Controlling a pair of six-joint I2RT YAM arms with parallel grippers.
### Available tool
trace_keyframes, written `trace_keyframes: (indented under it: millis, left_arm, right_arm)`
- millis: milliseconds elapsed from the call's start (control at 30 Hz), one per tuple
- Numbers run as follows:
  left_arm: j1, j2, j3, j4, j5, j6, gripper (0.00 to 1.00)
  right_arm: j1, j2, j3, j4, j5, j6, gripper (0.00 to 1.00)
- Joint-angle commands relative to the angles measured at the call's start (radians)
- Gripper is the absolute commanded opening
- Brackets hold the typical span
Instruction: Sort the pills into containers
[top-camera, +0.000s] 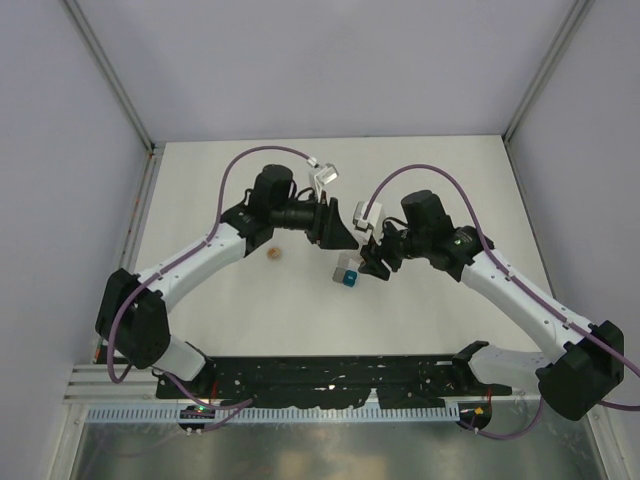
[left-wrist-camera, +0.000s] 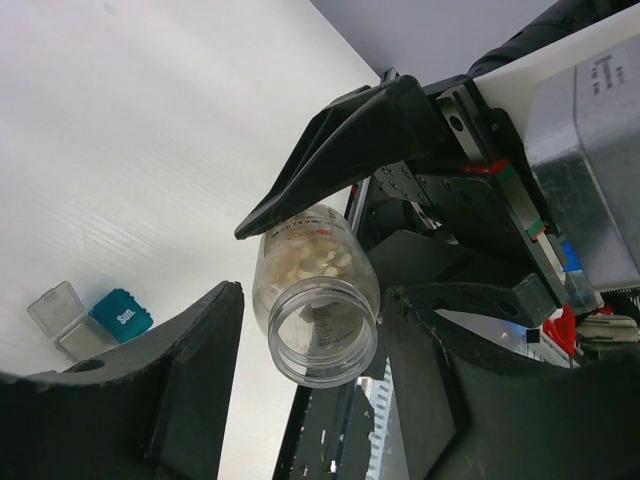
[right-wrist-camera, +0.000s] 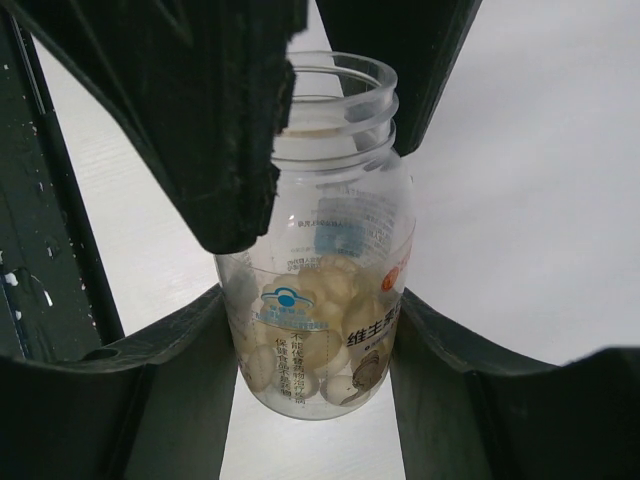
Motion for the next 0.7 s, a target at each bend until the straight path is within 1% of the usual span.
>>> trace_keyframes:
  millis: [0, 133, 200, 233, 300, 367, 400, 467, 500, 533, 567, 667]
  left_arm:
    - [-0.007, 0.022, 0.04, 0.026, 0.008, -0.015, 0.56]
    - [-0.007, 0.027, 0.032, 0.026, 0.021, -0.016, 0.47]
    - [-0.007, 0.025, 0.027, 0.032, 0.027, -0.015, 0.39]
    - [-0.007, 0.025, 0.029, 0.035, 0.033, -0.015, 0.34]
    - [-0.007, 0.024, 0.026, 0.038, 0.045, -0.018, 0.17]
    - [-0.007, 0.021, 0.02, 0.045, 0.056, -0.02, 0.0]
    - [-0.007, 0.018, 0.012, 0.054, 0.057, -0.024, 0.0]
    - [-0.003, 0.012, -0.005, 0.072, 0.079, -0.044, 0.0]
    - [0.0, 0.009, -0.015, 0.113, 0.091, -0.061, 0.0]
    - [0.008, 0.007, -0.025, 0.141, 0.109, -0.079, 0.0]
    - [0.011, 0.007, -0.032, 0.172, 0.126, -0.098, 0.0]
    - [0.031, 0.004, -0.049, 0.261, 0.182, -0.153, 0.0]
  right_arm:
    - [-0.004, -0.019, 0.039, 0.038, -0.025, 0.011, 0.22]
    - [-0.002, -0.029, 0.036, 0.046, -0.02, 0.019, 0.22]
    - [-0.004, -0.034, 0.036, 0.047, -0.019, 0.021, 0.22]
    - [-0.004, -0.037, 0.037, 0.047, -0.019, 0.024, 0.23]
    - [-0.004, -0.037, 0.039, 0.048, -0.014, 0.03, 0.27]
    - [-0.004, -0.037, 0.042, 0.049, -0.006, 0.034, 0.34]
    - [-0.004, -0.038, 0.043, 0.048, 0.001, 0.036, 0.46]
    - [-0.004, -0.043, 0.045, 0.048, 0.007, 0.038, 0.55]
    - [-0.004, -0.048, 0.046, 0.044, 0.009, 0.036, 0.6]
    - [-0.004, -0.051, 0.046, 0.044, 0.012, 0.034, 0.63]
    - [-0.004, -0.057, 0.048, 0.044, 0.014, 0.034, 0.68]
    - [-0.004, -0.074, 0.054, 0.049, 0.017, 0.027, 0.74]
